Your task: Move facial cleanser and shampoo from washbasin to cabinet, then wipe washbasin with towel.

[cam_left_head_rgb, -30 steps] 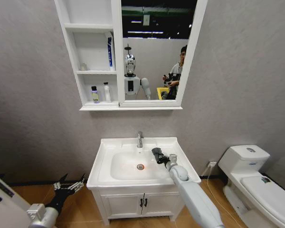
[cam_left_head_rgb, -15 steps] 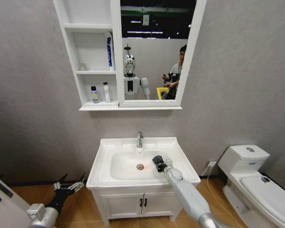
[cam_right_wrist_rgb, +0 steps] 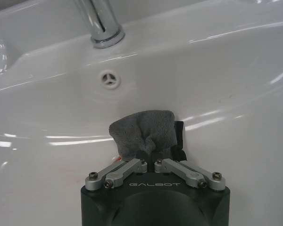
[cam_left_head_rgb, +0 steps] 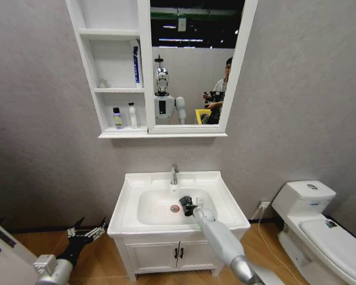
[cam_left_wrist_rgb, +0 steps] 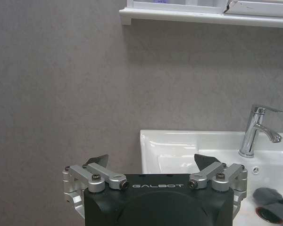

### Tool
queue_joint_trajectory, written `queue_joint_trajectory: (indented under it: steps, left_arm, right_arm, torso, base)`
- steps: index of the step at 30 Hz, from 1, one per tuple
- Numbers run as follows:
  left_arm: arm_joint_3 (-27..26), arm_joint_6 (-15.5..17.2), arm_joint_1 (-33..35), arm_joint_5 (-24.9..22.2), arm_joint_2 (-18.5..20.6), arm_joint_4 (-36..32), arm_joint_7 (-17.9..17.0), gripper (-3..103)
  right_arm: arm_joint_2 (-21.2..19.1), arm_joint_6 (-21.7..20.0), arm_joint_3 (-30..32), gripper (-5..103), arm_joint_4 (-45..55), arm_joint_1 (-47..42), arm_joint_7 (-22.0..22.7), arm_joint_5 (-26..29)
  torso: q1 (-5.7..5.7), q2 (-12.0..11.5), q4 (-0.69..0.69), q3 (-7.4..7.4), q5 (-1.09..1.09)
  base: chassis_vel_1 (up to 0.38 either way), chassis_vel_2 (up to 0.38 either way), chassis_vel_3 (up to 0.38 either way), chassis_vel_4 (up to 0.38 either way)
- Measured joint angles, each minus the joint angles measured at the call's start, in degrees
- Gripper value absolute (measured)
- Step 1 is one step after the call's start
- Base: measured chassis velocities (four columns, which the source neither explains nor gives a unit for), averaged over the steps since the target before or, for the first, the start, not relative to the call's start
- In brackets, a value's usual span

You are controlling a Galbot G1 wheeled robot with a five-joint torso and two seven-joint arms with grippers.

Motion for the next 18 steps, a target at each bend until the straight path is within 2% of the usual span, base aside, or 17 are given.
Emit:
queue_joint_trajectory:
  steps: [1, 6, 10, 12, 13, 15, 16, 18]
  left_arm:
    - [0.0, 0.0, 0.0, 0.0, 0.0, 0.0, 0.0, 100]
    - [0.0, 0.0, 0.0, 0.0, 0.0, 0.0, 0.0, 100]
    - [0.0, 0.0, 0.0, 0.0, 0.0, 0.0, 0.0, 100]
    - [0.0, 0.0, 0.0, 0.0, 0.0, 0.0, 0.0, 100]
    - [0.0, 0.0, 0.0, 0.0, 0.0, 0.0, 0.0, 100]
    - [0.0, 0.0, 0.0, 0.0, 0.0, 0.0, 0.0, 100]
    - [0.0, 0.0, 0.0, 0.0, 0.0, 0.0, 0.0, 100]
    - [0.0, 0.0, 0.0, 0.0, 0.0, 0.0, 0.0, 100]
  right_arm:
    - [0.0, 0.0, 0.0, 2, 0.0, 0.0, 0.0, 0.0]
    - [4.9, -0.4, -0.5, 2, -1.1, 0.2, 0.3, 5.7]
    - [6.0, -0.6, -0.5, 2, -0.8, 0.0, 0.5, 6.2]
    - [6.1, 0.0, -0.3, 2, -1.9, -0.1, 0.9, 0.8]
    - [6.1, 0.0, -0.3, 2, -1.9, -0.1, 0.9, 0.8]
    - [4.0, 0.9, 0.6, 2, -2.5, -0.1, 2.6, -4.1]
    - [4.0, 0.9, 0.6, 2, -2.5, -0.1, 2.6, -4.1]
    - [0.8, 2.6, 1.6, 2, -1.3, -1.1, 4.9, -9.7]
  torso:
    - [0.00, 0.0, 0.00, 0.00, 0.00]
    - [0.00, 0.0, 0.01, 0.00, 0.00]
    - [0.00, 0.0, 0.02, 0.00, 0.00]
    - [0.00, 0.0, 0.03, -0.01, 0.01]
    - [0.00, 0.0, 0.03, -0.01, 0.01]
    - [0.00, 0.0, 0.02, -0.01, 0.01]
    - [0.00, 0.0, 0.02, -0.01, 0.01]
    - [0.00, 0.0, -0.02, -0.01, 0.01]
  base:
    - [0.000, 0.000, 0.000, 0.000]
    - [0.000, 0.000, 0.000, 0.000]
    - [0.000, 0.000, 0.000, 0.000]
    - [0.000, 0.000, 0.000, 0.000]
    - [0.000, 0.000, 0.000, 0.000]
    - [0.000, 0.000, 0.000, 0.000]
    - [0.000, 0.000, 0.000, 0.000]
    - [0.000, 0.000, 0.000, 0.000]
